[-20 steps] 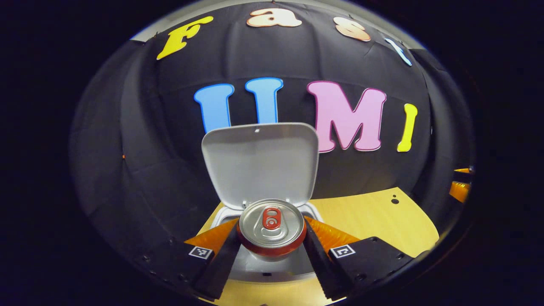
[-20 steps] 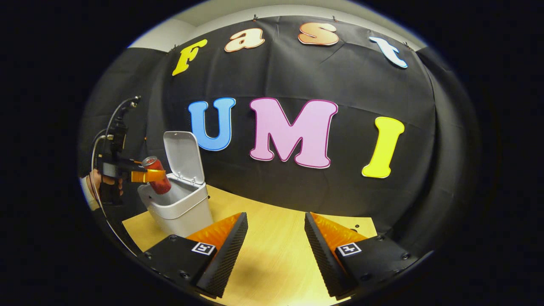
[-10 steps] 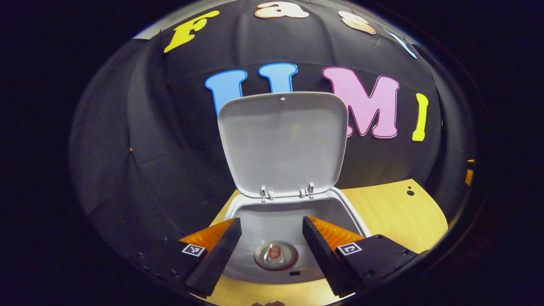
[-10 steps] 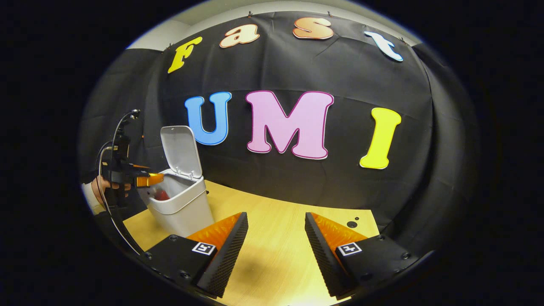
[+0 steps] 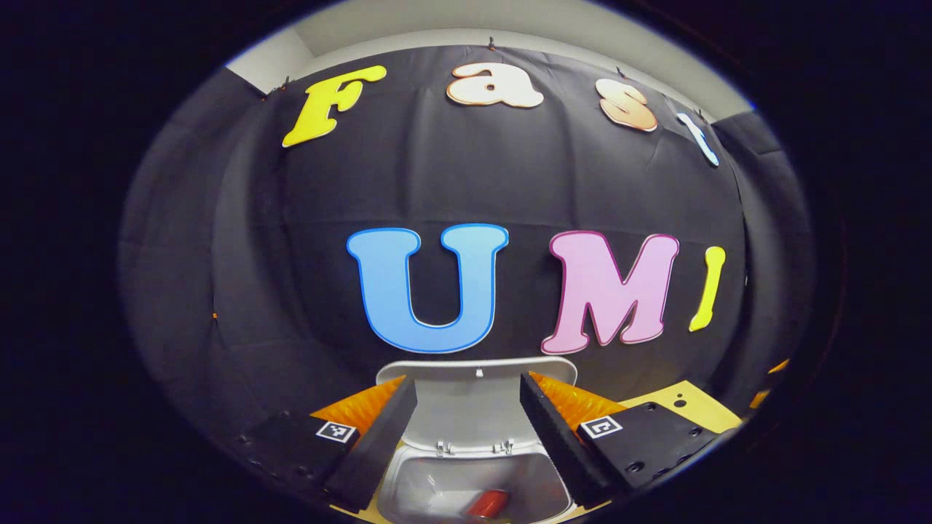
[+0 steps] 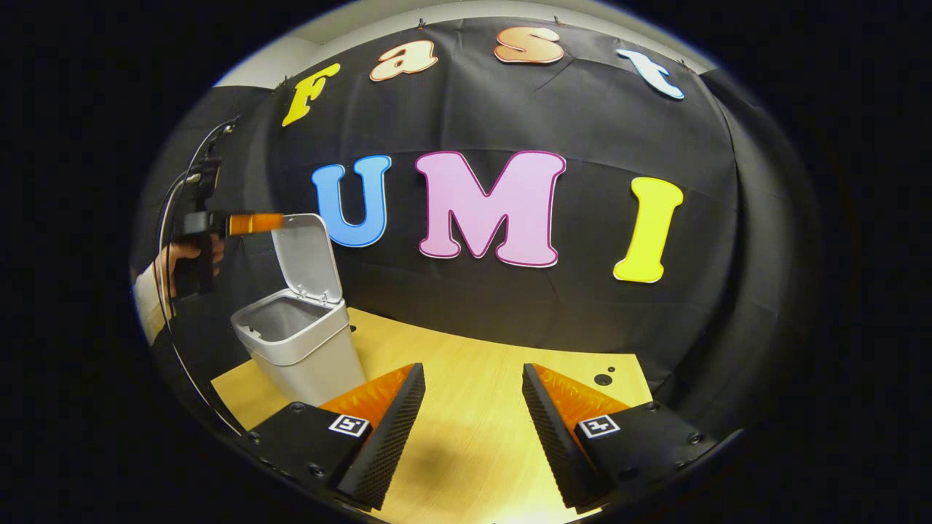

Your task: Press the lid of the desktop garbage bin to open it, pick up the crumpled paper on the desktop and throw it into the bin, then pick up the pop can on the desktop and drop it into the bin, and finally close the garbage bin lid.

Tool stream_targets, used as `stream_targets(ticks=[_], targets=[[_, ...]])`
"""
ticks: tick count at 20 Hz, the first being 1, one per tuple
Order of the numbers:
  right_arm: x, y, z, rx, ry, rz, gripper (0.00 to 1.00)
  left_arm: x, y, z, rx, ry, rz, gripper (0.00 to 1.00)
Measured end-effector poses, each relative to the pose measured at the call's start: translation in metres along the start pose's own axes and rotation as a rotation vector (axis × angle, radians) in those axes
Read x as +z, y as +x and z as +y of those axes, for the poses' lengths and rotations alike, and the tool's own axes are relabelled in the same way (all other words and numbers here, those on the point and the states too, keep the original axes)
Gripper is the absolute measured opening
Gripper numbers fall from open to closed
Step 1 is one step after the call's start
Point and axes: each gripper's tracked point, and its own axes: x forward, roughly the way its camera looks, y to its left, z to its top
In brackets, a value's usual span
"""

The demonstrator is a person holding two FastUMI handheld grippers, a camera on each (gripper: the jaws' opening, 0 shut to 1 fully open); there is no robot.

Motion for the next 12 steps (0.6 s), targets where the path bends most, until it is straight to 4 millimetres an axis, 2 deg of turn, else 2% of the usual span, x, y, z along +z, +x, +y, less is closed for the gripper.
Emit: stream_targets(ticks=[3,5,8,10,12], targets=[[-0.006,-0.002,0.001,0.002,0.014,0.007,0.88,0.027,0.027,0.009,0.008,0.005,-0.019,0.95],[-0.011,-0.001,-0.001,-0.002,0.015,0.01,0.88,0.029,0.049,0.009,0.008,0.04,-0.005,0.96],[-0.009,-0.001,-0.003,-0.01,0.015,0.004,0.88,0.0,0.071,-0.001,-0.028,0.069,0.095,0.94],[-0.007,0.0,-0.003,-0.016,0.017,-0.004,0.88,-0.015,0.07,0.0,-0.037,0.032,0.154,0.94],[-0.007,0.001,-0.005,-0.019,0.013,-0.007,0.88,-0.018,0.066,-0.002,-0.048,0.053,0.154,0.99]])
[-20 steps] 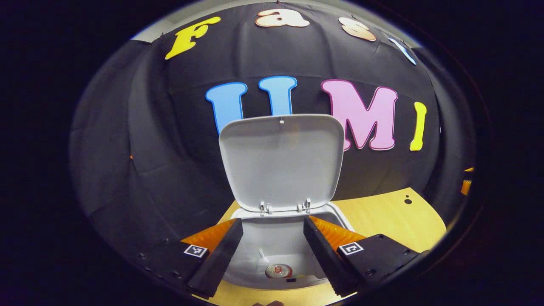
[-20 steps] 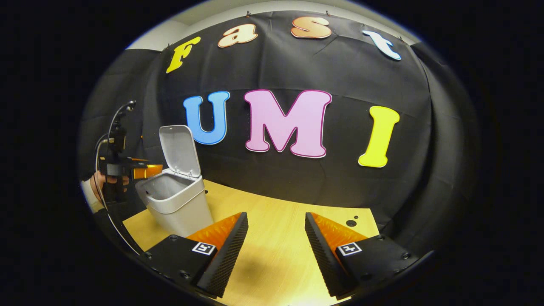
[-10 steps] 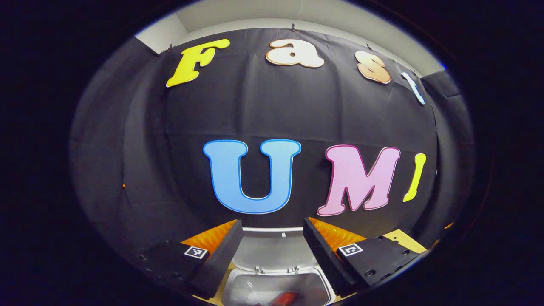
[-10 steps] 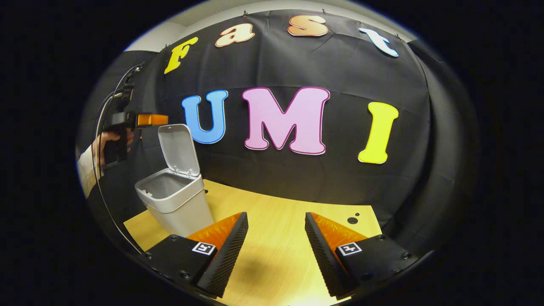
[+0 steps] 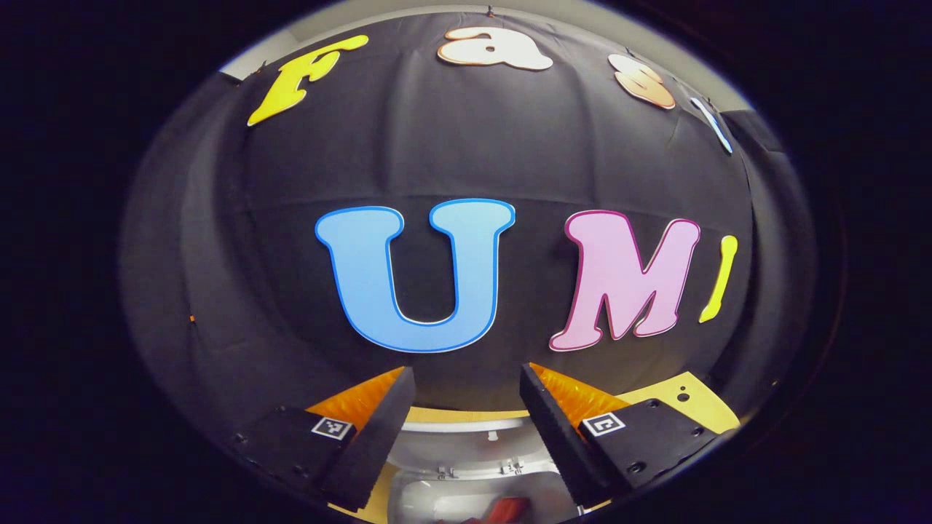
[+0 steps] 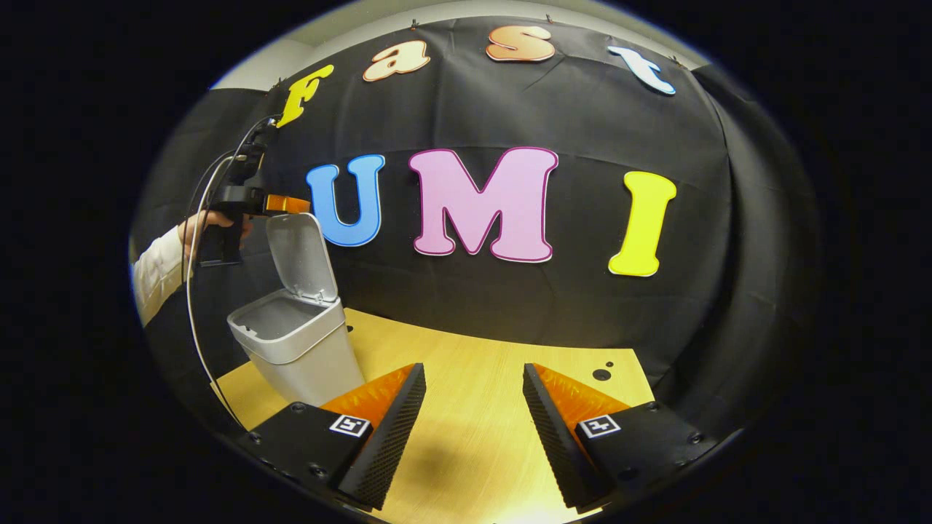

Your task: Press the lid of the desktop garbage bin to open it, pick up the crumpled paper on the desktop and throw it into the bin, then pick up the pop can on the desktop and drop it into the bin, and finally close the garbage bin lid.

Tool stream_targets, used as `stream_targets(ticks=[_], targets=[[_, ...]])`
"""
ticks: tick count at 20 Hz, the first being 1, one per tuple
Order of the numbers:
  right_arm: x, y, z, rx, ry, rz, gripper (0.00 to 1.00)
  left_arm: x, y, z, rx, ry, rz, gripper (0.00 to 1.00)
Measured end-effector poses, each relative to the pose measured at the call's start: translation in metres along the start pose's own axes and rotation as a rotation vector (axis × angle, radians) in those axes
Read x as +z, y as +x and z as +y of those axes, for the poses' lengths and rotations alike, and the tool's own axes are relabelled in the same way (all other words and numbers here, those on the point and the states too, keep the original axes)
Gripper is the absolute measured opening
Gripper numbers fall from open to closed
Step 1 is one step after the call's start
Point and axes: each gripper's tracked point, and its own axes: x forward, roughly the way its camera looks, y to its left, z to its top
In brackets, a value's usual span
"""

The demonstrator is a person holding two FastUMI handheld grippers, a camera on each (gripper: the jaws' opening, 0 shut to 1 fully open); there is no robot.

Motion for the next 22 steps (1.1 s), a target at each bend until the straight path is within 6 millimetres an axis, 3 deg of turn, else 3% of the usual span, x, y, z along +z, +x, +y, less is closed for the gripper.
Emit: stream_targets(ticks=[6,9,13,16,19,22], targets=[[0.002,0.007,0.007,0.016,0.007,0.0,0.88,-0.03,-0.044,-0.009,-0.032,0.007,0.068,0.98],[0.001,0.012,0.013,0.025,0.002,-0.002,0.88,-0.085,-0.07,-0.013,-0.058,0.028,0.192,0.97],[-0.003,0.017,0.022,0.047,0.004,0.013,0.88,-0.144,-0.084,-0.016,-0.078,0.03,0.34,0.97],[-0.003,0.022,0.027,0.058,0.004,0.01,0.88,-0.158,-0.088,-0.023,-0.114,-0.008,0.388,0.97],[-0.006,0.024,0.031,0.073,0.008,0.014,0.88,-0.194,-0.097,-0.021,-0.148,0.023,0.494,0.99],[-0.01,0.025,0.03,0.077,0.012,0.02,0.88,-0.187,-0.107,-0.024,-0.197,0.073,0.569,0.99]])
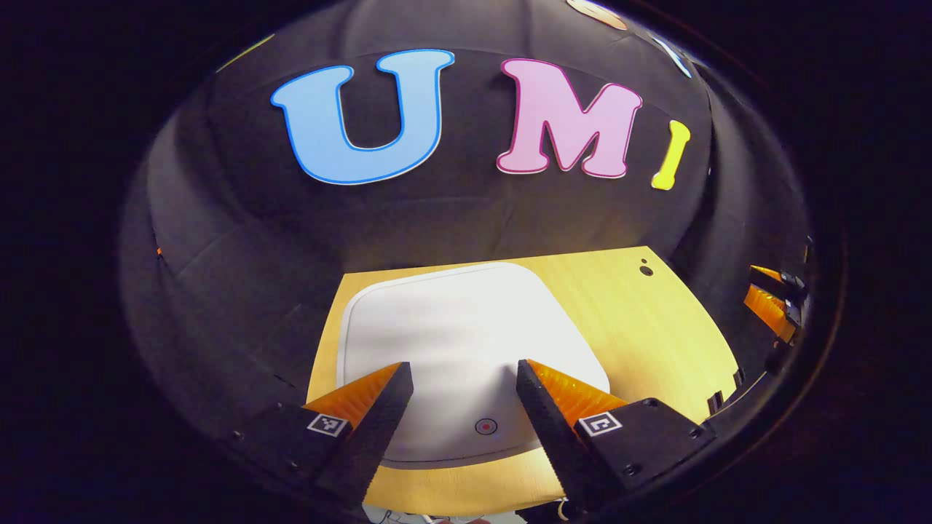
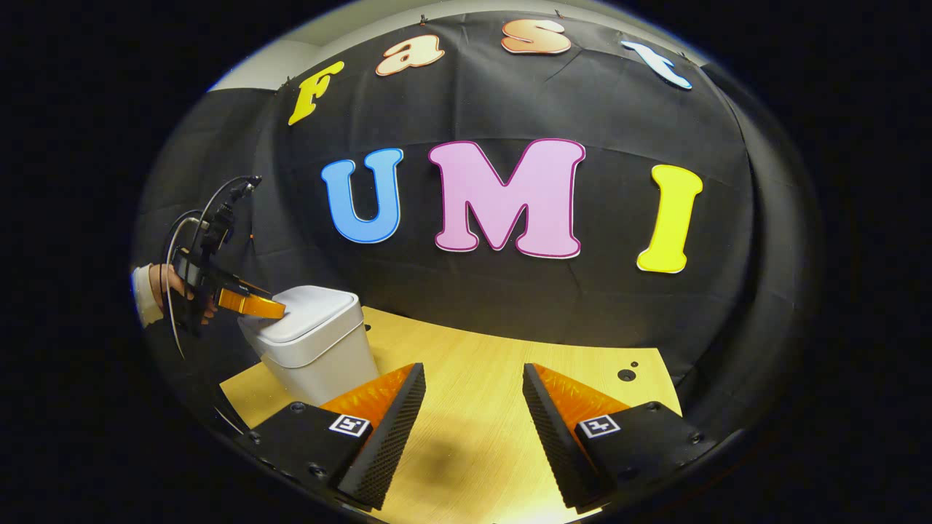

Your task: Press the lid of the desktop garbage bin to open it, pick up the crumpled paper on the desktop and throw it into the bin, then pick up the pop can on the desktop and drop it into the bin, and finally close the garbage bin lid.

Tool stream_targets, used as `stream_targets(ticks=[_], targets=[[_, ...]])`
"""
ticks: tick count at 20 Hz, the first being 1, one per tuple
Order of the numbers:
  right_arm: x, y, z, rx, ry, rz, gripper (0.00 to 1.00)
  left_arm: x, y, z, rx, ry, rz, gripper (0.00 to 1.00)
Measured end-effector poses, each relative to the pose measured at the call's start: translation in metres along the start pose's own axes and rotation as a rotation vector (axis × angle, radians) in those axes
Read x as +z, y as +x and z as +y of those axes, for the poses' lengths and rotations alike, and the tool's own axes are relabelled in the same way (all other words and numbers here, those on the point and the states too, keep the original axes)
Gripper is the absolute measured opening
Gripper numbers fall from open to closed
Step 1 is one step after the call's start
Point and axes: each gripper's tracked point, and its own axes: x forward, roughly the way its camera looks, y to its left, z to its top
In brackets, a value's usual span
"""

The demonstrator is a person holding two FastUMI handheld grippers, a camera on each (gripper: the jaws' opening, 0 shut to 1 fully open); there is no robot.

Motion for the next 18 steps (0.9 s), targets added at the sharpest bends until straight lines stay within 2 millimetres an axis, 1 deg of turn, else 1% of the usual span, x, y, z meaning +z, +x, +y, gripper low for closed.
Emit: stream_targets(ticks=[2,3,4,5,8,9,10,11,13,14,16,18], targets=[[0.0,-0.001,-0.002,0.004,0.012,0.001,0.88,0.0,0.002,-0.002,-0.015,0.015,0.021,0.99],[0.0,-0.001,-0.002,0.006,0.019,-0.001,0.88,-0.004,0.002,-0.001,-0.018,0.027,0.038,0.99],[-0.001,-0.002,-0.002,0.007,0.021,-0.002,0.88,0.0,0.003,-0.003,-0.017,0.029,0.026,0.99],[-0.001,-0.003,-0.001,0.009,0.02,-0.004,0.88,-0.002,0.006,-0.004,-0.016,0.033,0.03,0.99],[0.001,-0.008,0.001,0.013,0.021,-0.007,0.88,0.011,0.007,-0.005,0.002,0.026,-0.087,0.98],[0.004,-0.011,0.003,0.015,0.022,-0.009,0.88,0.011,0.007,-0.003,0.03,0.032,-0.108,0.98],[0.009,-0.015,0.007,0.017,0.013,-0.015,0.88,0.017,0.003,-0.003,0.051,0.024,-0.172,0.99],[0.013,-0.018,0.01,0.014,0.0,-0.022,0.88,0.022,-0.001,-0.011,0.051,0.018,-0.215,0.96],[0.024,-0.027,0.012,0.005,-0.016,-0.044,0.88,0.035,-0.022,-0.026,0.039,0.013,-0.298,0.96],[0.029,-0.032,0.016,0.001,-0.014,-0.056,0.88,0.035,-0.027,-0.032,0.035,0.017,-0.336,0.96],[0.039,-0.044,0.022,-0.014,-0.002,-0.082,0.88,0.044,-0.045,-0.039,0.039,0.039,-0.407,0.95],[0.052,-0.059,0.03,-0.04,-0.002,-0.116,0.88,0.055,-0.067,-0.055,0.02,0.047,-0.485,0.95]])
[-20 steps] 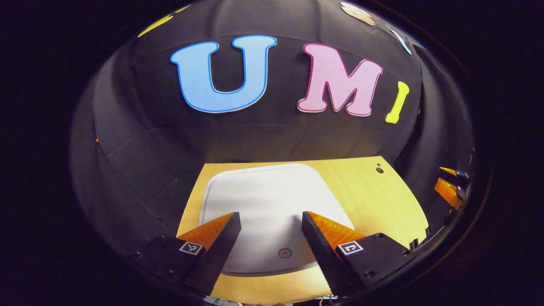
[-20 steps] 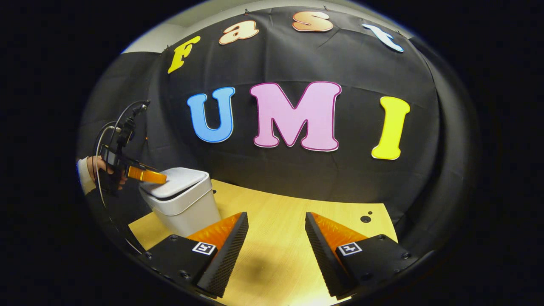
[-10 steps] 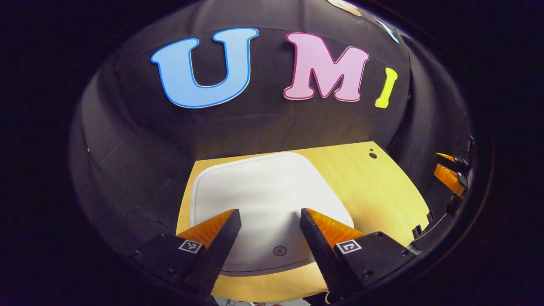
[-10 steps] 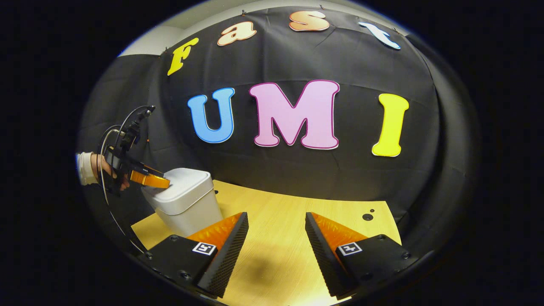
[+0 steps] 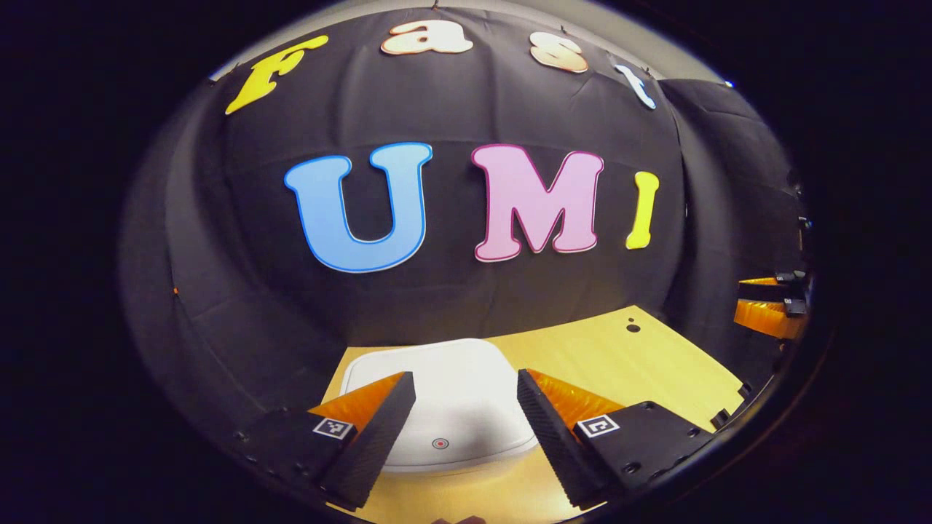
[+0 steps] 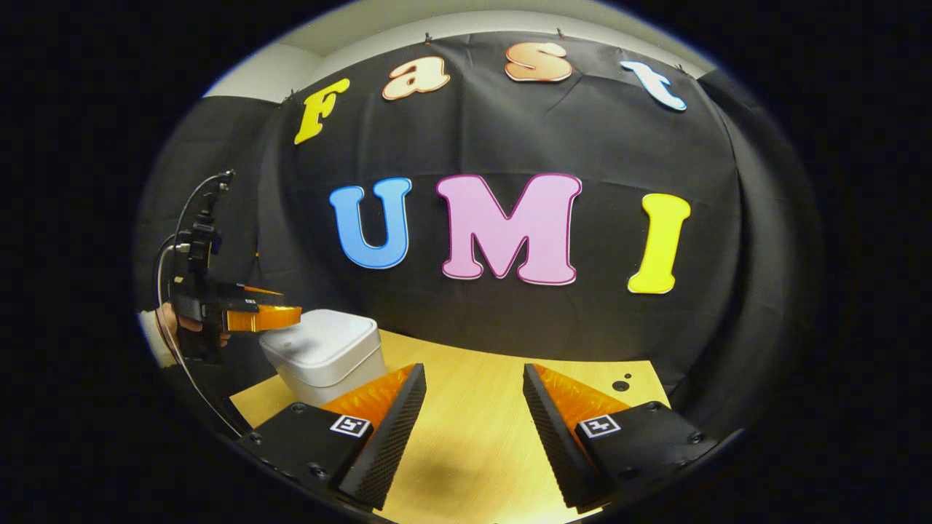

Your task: Press the lid of the desktop garbage bin to open it, pick up the crumpled paper on the desktop and throw it into the bin, then pick up the pop can on the desktop and drop it into the bin, and finally close the garbage bin lid.

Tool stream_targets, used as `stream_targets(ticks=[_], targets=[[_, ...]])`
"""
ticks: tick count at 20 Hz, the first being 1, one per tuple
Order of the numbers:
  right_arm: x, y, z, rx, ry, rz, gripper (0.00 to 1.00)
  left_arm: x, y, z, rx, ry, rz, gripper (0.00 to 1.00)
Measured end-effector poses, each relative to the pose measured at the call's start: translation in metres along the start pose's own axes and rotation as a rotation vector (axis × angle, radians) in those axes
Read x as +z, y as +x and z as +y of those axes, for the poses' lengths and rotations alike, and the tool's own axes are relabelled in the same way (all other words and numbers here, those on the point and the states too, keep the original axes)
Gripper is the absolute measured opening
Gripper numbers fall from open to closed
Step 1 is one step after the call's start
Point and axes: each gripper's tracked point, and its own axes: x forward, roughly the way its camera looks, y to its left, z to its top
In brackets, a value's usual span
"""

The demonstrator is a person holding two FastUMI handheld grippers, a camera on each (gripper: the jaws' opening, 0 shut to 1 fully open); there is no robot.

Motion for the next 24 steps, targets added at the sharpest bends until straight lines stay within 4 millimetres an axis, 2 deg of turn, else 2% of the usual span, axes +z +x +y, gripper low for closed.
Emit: stream_targets(ticks=[3,4,5,7,11,13,17,18,20,21,22,24], targets=[[0.016,-0.022,0.006,-0.049,-0.014,-0.047,0.88,0.022,-0.03,-0.03,-0.047,-0.004,-0.088,0.95],[0.021,-0.029,0.009,-0.063,-0.016,-0.062,0.79,0.026,-0.038,-0.038,-0.066,-0.008,-0.106,0.95],[0.025,-0.038,0.011,-0.075,-0.015,-0.073,0.88,0.029,-0.045,-0.047,-0.089,-0.014,-0.12,0.95],[0.029,-0.052,0.017,-0.1,-0.015,-0.094,0.89,0.032,-0.059,-0.06,-0.123,-0.024,-0.152,0.95],[0.041,-0.072,0.034,-0.087,-0.015,-0.138,0.93,0.038,-0.083,-0.072,-0.141,-0.069,-0.196,0.95],[0.054,-0.076,0.04,-0.067,-0.01,-0.175,0.95,0.047,-0.091,-0.071,-0.121,-0.097,-0.224,0.95],[0.075,-0.075,0.028,-0.05,-0.011,-0.237,0.95,0.062,-0.105,-0.069,-0.036,-0.075,-0.277,0.95],[0.078,-0.076,0.026,-0.048,-0.015,-0.249,0.95,0.065,-0.107,-0.071,-0.022,-0.059,-0.286,0.92],[0.078,-0.075,0.025,-0.04,-0.017,-0.256,0.95,0.066,-0.115,-0.074,0.012,-0.031,-0.297,0.95],[0.076,-0.075,0.025,-0.031,-0.016,-0.255,0.9,0.066,-0.123,-0.078,0.018,-0.022,-0.299,0.95],[0.073,-0.073,0.025,-0.023,-0.016,-0.253,0.95,0.067,-0.127,-0.081,0.028,-0.014,-0.306,0.95],[0.064,-0.069,0.026,-0.003,-0.019,-0.235,0.95,0.066,-0.132,-0.082,0.05,-0.002,-0.311,0.94]])
